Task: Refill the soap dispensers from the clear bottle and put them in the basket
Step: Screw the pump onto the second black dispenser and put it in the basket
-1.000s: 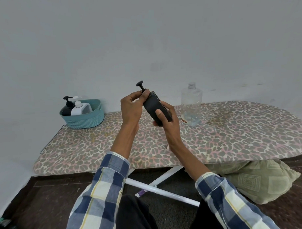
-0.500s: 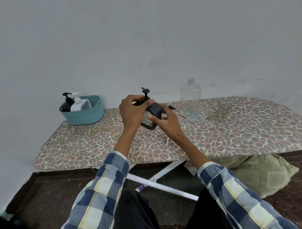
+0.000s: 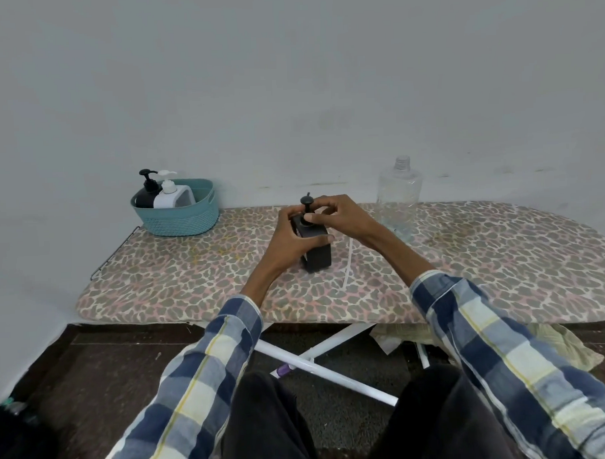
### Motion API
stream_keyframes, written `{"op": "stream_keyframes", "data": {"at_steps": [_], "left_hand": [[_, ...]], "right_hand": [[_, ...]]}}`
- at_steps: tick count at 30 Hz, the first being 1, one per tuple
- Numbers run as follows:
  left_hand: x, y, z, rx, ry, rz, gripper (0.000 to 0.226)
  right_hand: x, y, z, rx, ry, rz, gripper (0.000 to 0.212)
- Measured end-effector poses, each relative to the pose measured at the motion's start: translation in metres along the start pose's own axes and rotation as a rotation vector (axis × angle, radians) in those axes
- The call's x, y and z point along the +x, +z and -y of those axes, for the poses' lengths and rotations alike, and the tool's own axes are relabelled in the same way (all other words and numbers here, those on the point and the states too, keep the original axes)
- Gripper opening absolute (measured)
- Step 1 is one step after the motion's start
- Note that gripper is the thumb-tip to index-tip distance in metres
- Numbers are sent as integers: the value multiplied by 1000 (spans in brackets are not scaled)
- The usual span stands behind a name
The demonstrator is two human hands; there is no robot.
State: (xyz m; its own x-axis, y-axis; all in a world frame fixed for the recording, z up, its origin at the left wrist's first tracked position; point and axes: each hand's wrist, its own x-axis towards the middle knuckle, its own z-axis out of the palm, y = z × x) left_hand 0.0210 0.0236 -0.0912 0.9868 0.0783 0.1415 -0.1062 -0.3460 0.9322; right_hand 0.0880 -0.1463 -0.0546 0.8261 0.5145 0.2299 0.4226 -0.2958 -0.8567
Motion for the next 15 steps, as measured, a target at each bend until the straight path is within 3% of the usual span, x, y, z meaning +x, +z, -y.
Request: {"op": "stream_keyframes", "data": {"at_steps": [5, 10, 15], "left_hand": [[16, 1, 7, -15, -6, 87, 94], [20, -1, 8, 1, -3, 104, 101], [25, -3, 11, 40, 14, 128, 95]], "right_hand": [[0, -8, -1, -36, -22, 72, 28], [-1, 3, -8, 20, -2, -56, 27], [-4, 5, -4, -25, -47, -62, 23]]}}
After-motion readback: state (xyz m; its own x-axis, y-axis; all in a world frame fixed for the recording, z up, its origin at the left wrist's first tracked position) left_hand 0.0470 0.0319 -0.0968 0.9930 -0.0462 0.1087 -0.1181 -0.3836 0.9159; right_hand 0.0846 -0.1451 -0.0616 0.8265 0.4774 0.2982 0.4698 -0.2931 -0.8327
